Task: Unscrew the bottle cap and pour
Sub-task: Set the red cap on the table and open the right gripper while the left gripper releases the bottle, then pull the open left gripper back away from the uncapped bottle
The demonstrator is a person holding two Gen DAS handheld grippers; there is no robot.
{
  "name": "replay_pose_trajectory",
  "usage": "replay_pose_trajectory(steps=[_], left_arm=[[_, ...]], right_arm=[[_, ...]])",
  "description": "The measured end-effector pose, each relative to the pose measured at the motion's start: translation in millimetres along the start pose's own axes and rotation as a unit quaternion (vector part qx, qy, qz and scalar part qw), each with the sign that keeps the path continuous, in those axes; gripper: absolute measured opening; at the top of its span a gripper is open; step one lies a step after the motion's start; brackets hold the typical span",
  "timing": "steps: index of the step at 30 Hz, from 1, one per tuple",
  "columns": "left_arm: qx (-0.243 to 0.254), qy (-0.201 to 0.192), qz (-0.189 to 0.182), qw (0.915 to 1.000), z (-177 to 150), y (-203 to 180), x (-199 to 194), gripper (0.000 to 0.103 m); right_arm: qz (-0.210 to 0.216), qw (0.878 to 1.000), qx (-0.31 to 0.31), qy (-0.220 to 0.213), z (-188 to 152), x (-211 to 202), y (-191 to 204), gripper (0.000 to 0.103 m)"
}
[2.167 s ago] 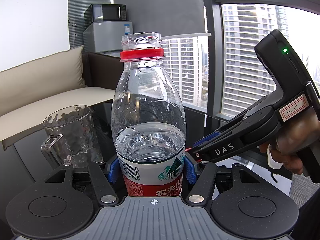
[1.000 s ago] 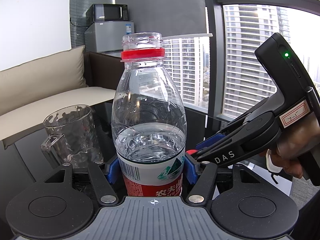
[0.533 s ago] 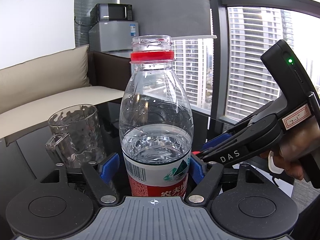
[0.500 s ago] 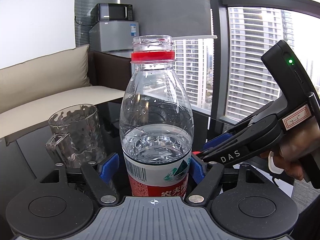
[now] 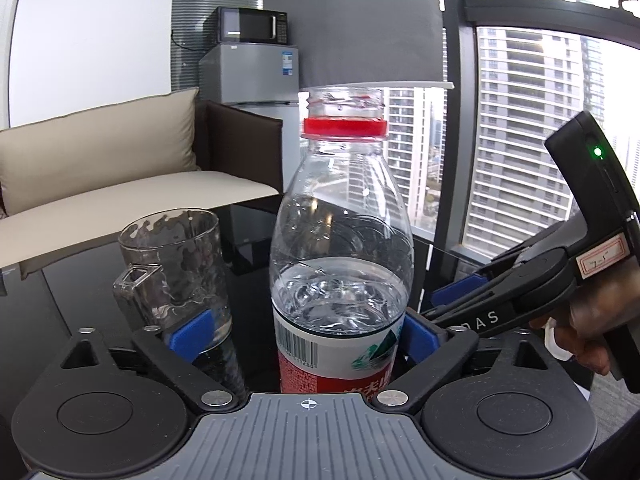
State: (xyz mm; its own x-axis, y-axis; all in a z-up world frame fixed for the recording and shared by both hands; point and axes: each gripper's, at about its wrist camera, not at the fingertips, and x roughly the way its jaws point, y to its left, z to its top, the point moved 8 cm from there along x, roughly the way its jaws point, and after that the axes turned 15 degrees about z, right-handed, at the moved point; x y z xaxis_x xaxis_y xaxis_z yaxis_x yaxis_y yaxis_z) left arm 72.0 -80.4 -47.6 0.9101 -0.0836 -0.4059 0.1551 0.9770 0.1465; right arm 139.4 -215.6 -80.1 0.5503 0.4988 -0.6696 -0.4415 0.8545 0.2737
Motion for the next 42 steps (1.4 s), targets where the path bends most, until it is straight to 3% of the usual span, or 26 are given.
replay_pose_trajectory(steps=[1, 6, 11, 21, 42], left_arm=[[-0.003, 0.000, 0.000, 1.0000, 0.7, 1.2, -0.5, 0.101], [-0.006, 0.002, 0.001, 1.0000, 2.5, 5.3, -0.6, 0.102], [-0.003, 0.002, 0.002, 1.0000, 2.7, 5.3, -2.4, 0.102], [-0.003, 0.004, 0.002, 1.0000, 3.3, 5.0, -6.2, 0.102], [0.003, -0.003, 0.006, 1.0000, 4.9, 8.2, -15.8, 0.102]], right_arm=[[-0.002, 1.000, -0.001, -0.001, 0.3, 0.4, 0.0, 0.077], [-0.005, 1.000, 0.001, -0.005, 1.9, 1.7, -3.2, 0.079], [-0.008, 1.000, 0.001, -0.009, 3.6, 2.7, -7.5, 0.088], [-0.026, 1.000, 0.007, -0.011, 3.4, 3.5, -13.9, 0.092], [-0.016, 0.999, 0.033, -0.035, 0.0, -2.5, -15.2, 0.098]])
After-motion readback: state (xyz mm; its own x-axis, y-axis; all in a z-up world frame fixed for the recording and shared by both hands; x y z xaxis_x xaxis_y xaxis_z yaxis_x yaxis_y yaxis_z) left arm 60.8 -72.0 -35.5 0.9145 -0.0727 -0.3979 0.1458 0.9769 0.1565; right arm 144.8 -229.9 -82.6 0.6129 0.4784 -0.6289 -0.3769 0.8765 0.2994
